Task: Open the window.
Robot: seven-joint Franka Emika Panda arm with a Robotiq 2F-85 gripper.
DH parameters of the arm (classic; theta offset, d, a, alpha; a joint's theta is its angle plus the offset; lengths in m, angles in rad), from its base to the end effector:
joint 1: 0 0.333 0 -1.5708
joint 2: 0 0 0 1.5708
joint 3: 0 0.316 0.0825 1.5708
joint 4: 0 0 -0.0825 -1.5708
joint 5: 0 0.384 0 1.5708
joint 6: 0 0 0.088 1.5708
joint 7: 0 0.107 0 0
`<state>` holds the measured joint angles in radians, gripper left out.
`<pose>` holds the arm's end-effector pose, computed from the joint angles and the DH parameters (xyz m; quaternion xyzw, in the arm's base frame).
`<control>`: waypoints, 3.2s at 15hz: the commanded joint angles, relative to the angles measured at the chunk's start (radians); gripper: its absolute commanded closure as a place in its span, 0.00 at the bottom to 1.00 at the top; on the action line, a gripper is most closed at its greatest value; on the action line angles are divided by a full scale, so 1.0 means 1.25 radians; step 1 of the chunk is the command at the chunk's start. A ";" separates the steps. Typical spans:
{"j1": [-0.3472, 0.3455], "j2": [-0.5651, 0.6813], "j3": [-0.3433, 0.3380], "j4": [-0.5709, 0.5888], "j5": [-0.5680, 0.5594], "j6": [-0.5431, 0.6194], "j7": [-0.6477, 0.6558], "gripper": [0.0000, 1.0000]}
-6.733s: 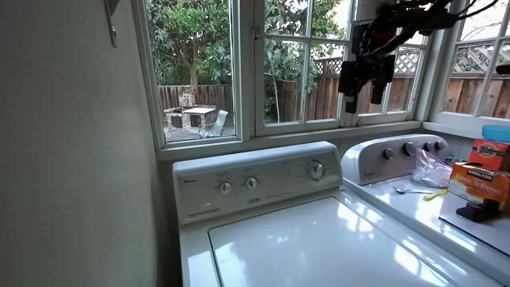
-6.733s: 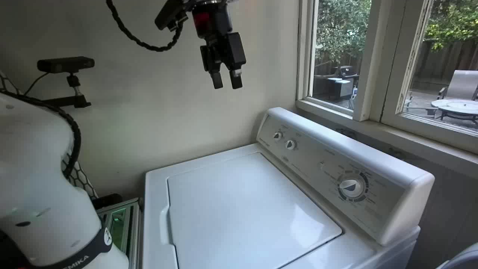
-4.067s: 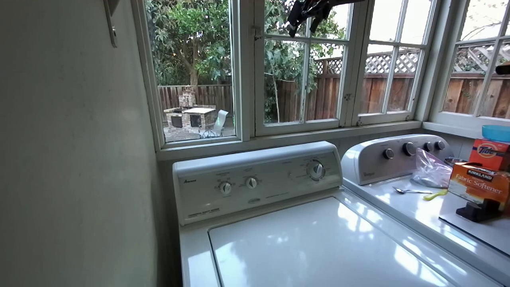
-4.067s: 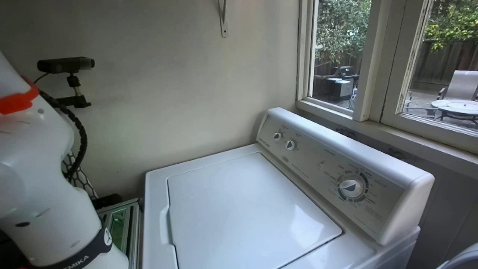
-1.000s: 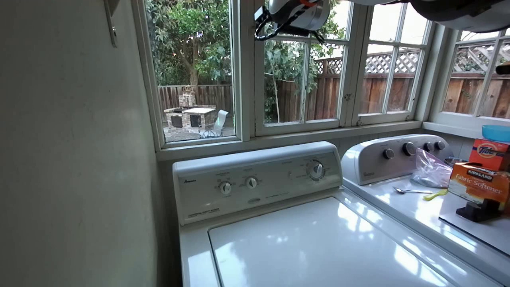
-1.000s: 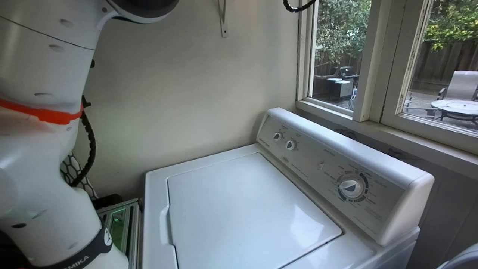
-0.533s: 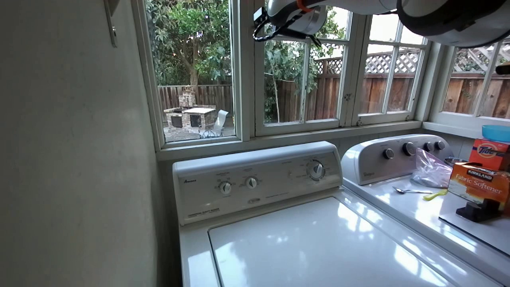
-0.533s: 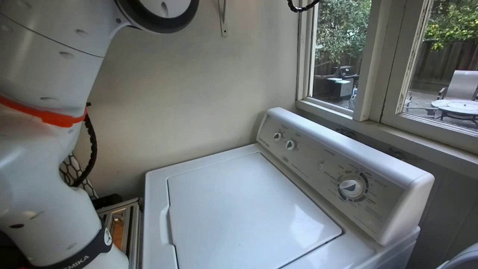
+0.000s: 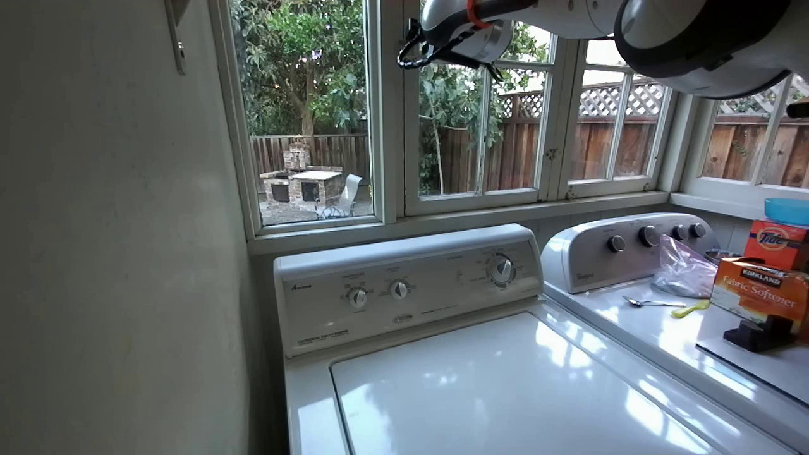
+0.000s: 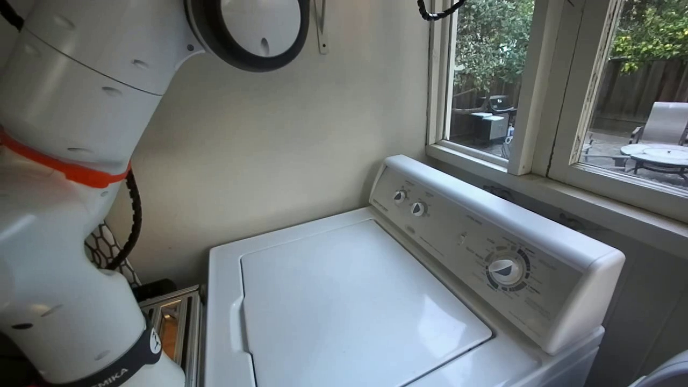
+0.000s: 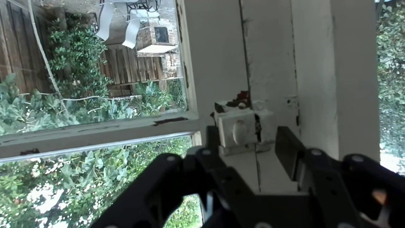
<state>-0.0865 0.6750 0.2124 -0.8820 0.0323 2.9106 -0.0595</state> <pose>0.7657 0.0128 0.6839 -0.7752 -0.0027 -0.6278 0.0705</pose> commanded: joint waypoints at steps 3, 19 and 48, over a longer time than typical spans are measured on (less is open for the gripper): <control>-0.007 0.059 0.038 0.077 0.007 0.016 -0.030 0.50; -0.002 0.124 0.050 0.156 -0.006 0.036 -0.065 0.97; 0.045 -0.329 -0.085 -0.183 -0.041 -0.794 0.189 0.02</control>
<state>-0.0613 0.3097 0.1168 -1.1014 0.0106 2.0658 0.0508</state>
